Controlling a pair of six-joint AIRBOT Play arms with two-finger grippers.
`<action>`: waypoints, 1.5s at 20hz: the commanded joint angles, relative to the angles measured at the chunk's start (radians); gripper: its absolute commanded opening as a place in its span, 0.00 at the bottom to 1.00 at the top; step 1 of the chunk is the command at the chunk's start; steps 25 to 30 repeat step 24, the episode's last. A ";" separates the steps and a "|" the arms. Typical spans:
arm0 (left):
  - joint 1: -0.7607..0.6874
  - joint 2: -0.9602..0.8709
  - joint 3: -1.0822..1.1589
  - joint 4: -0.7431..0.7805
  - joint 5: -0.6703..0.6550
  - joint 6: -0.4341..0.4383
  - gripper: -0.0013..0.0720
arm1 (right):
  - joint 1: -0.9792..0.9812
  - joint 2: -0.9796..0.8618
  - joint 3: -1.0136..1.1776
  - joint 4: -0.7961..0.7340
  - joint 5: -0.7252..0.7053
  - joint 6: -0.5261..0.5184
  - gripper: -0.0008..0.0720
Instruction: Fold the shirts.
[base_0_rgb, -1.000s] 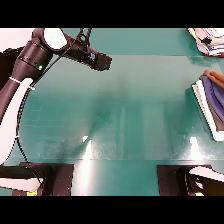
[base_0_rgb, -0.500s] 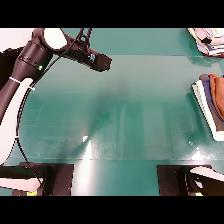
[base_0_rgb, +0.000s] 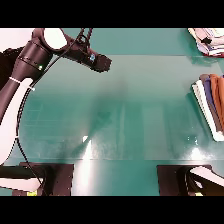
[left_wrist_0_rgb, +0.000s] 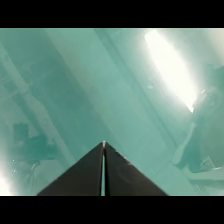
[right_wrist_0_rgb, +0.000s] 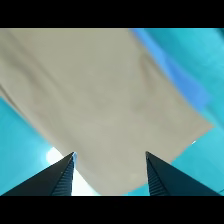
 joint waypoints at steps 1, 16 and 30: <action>0.000 0.000 0.000 -0.001 -0.002 0.002 0.05 | 0.052 0.024 -0.001 0.130 -0.041 0.015 0.70; 0.000 0.000 0.000 -0.002 0.077 0.002 0.05 | 0.898 0.023 -0.001 0.263 -0.044 -0.011 0.03; 0.000 0.000 0.000 -0.002 0.150 0.002 0.05 | 0.931 0.023 -0.001 0.266 -0.042 -0.011 0.03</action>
